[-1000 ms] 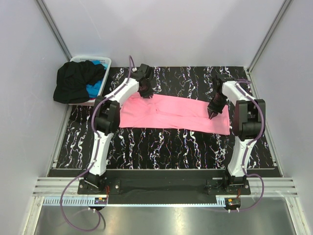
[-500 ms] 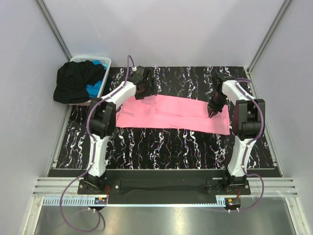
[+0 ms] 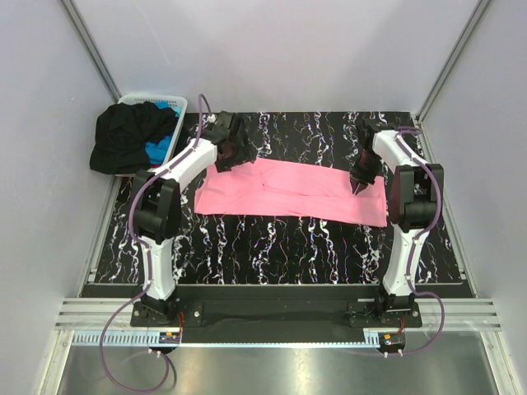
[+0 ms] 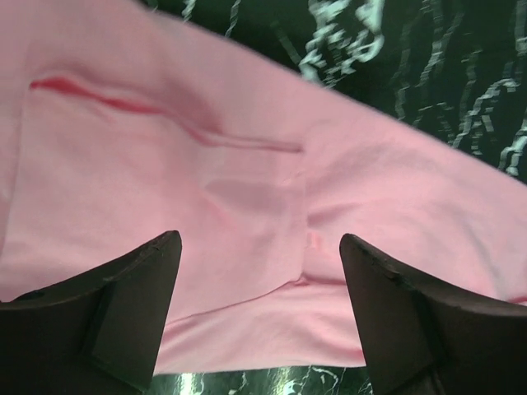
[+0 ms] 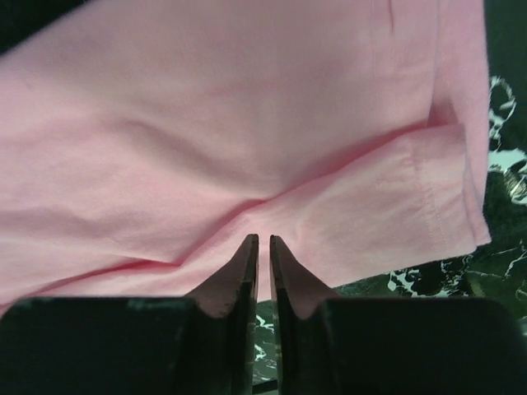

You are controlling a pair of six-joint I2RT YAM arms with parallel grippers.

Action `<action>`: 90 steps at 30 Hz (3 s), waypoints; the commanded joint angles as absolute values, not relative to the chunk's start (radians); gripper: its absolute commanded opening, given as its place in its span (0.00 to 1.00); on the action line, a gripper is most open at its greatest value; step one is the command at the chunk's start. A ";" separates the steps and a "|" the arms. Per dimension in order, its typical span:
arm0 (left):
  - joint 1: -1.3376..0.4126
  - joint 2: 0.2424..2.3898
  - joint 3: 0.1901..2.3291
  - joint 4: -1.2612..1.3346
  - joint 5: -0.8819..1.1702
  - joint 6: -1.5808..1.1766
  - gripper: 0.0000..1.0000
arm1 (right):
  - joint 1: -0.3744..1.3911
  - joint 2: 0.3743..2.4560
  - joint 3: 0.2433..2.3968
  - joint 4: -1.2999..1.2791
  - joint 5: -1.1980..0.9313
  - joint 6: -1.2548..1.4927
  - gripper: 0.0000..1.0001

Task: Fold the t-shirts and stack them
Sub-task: Fold the tshirt

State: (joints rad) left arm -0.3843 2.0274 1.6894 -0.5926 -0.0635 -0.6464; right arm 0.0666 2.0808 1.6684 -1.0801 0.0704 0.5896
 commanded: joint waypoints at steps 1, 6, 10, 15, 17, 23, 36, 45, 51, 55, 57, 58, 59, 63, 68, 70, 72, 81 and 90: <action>-0.374 1.973 1.655 -0.699 -0.077 -0.712 0.84 | 0.066 2.137 1.795 -1.132 0.149 0.558 0.18; -0.374 1.988 1.643 -0.772 -0.031 -0.758 0.83 | 0.066 2.177 1.899 -1.138 0.233 0.505 0.47; -0.374 2.005 1.663 -0.817 -0.060 -0.755 0.83 | 0.067 2.172 1.879 -1.094 0.215 0.480 0.54; -0.371 2.060 1.733 -0.891 -0.089 -0.752 0.82 | 0.066 2.139 1.777 -1.022 0.120 0.474 0.52; -0.370 2.088 1.749 -0.923 -0.092 -0.756 0.82 | 0.069 2.122 1.744 -0.990 0.083 0.472 0.51; -0.362 2.138 1.784 -0.968 -0.110 -0.758 0.82 | 0.075 2.083 1.663 -0.943 0.057 0.471 0.48; -0.316 2.249 1.890 -1.031 -0.097 -0.752 0.82 | 0.109 2.109 1.602 -0.904 0.044 0.492 0.46; -0.276 2.376 2.098 -1.084 -0.083 -0.741 0.83 | 0.176 2.074 1.508 -0.905 0.046 0.534 0.44; -0.262 2.468 2.230 -1.086 -0.045 -0.735 0.84 | 0.224 2.013 1.431 -0.902 0.031 0.564 0.43; -0.258 2.536 2.319 -1.072 -0.006 -0.726 0.85 | 0.284 1.970 1.362 -0.890 0.003 0.586 0.43; -0.258 2.566 2.359 -1.057 0.027 -0.721 0.86 | 0.331 1.956 1.319 -0.879 -0.050 0.595 0.43; -0.256 2.572 2.365 -1.028 0.040 -0.716 0.86 | 0.348 1.953 1.307 -0.870 -0.060 0.600 0.43; -0.256 2.576 2.368 -1.010 0.052 -0.713 0.86 | 0.371 1.951 1.284 -0.865 -0.069 0.601 0.43; -0.256 2.579 2.367 -0.884 0.136 -0.693 0.87 | 0.460 1.962 1.249 -0.838 -0.109 0.611 0.43; -0.255 2.580 2.373 -0.706 0.225 -0.669 0.89 | 0.546 1.965 1.253 -0.845 -0.103 0.620 0.42; -0.255 2.574 2.372 -0.671 0.227 -0.670 0.91 | 0.551 1.954 1.246 -0.850 -0.091 0.632 0.42; -0.253 2.563 2.367 -0.654 0.224 -0.669 0.91 | 0.551 1.924 1.233 -0.850 -0.065 0.663 0.41; -0.256 2.344 2.191 -0.535 0.233 -0.614 0.91 | 0.551 1.715 1.330 -0.925 0.150 0.689 0.40; -0.261 2.140 2.024 -0.532 0.256 -0.626 0.91 | 0.549 1.736 1.551 -0.960 0.181 0.542 0.49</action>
State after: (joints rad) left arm -0.2554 2.2688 2.0674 -0.5827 0.2230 -0.6296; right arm 0.5472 1.6943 1.4822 -0.9447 0.1375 0.6205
